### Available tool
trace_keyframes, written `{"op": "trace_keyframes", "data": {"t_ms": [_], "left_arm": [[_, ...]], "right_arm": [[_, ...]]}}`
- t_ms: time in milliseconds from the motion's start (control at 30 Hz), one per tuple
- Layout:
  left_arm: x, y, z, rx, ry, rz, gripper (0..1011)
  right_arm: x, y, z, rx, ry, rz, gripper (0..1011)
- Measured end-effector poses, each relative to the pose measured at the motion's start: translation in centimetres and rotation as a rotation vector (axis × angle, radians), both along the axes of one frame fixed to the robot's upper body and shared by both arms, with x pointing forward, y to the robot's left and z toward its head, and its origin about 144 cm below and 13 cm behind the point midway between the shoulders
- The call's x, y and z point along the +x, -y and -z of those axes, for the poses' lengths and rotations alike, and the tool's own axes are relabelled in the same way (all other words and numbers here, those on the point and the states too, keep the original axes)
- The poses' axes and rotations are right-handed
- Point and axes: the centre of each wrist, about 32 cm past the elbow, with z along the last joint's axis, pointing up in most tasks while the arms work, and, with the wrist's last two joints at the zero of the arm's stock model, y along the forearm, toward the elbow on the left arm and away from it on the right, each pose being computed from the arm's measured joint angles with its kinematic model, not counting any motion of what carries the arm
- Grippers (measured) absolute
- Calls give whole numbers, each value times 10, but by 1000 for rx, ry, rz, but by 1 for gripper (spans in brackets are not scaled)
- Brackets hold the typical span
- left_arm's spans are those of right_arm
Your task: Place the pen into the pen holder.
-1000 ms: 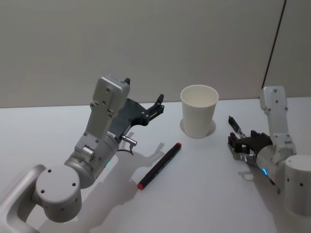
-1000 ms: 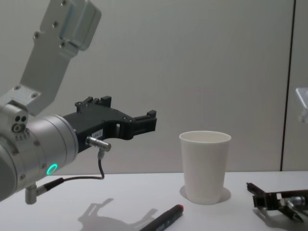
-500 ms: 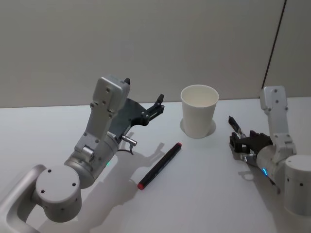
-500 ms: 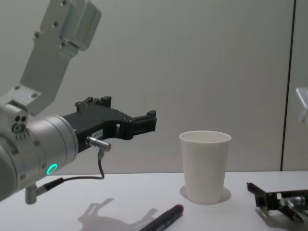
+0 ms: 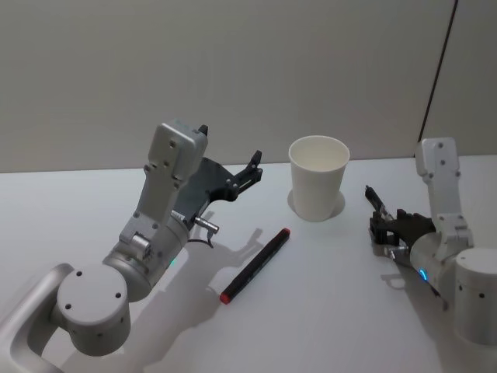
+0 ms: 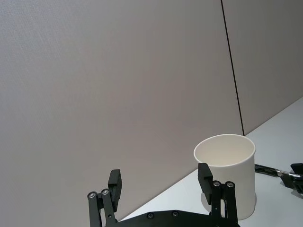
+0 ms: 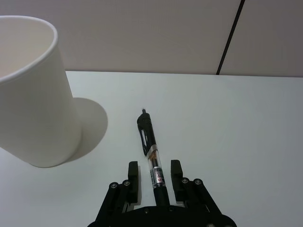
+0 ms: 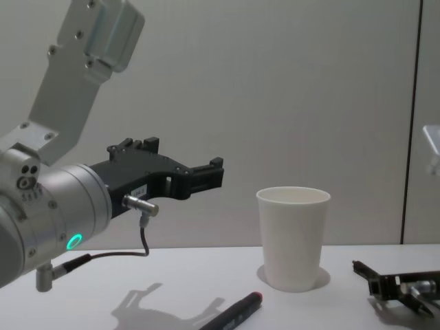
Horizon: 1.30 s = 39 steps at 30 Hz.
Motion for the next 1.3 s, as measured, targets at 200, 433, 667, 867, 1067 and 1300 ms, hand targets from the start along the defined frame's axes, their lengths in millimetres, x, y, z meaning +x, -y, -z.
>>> {"op": "trace_keyframes", "data": {"t_ms": [200,433,667,867,1067,1300], "left_arm": [[0,0,0,0,0,0,1001],[0,0,0,0,0,0,1001],[0,0,0,0,0,0,1001],[0,0,0,0,0,0,1001],[0,0,0,0,0,0,1001],[0,0,0,0,0,0,1001]], "right_arm": [[0,0,0,0,0,0,377],[0,0,0,0,0,0,329],[0,0,0,-1,0,0,282],[0,0,0,0,-1,0,246],[0,0,0,0,0,1,207],[0,0,0,1,0,1,165]]}}
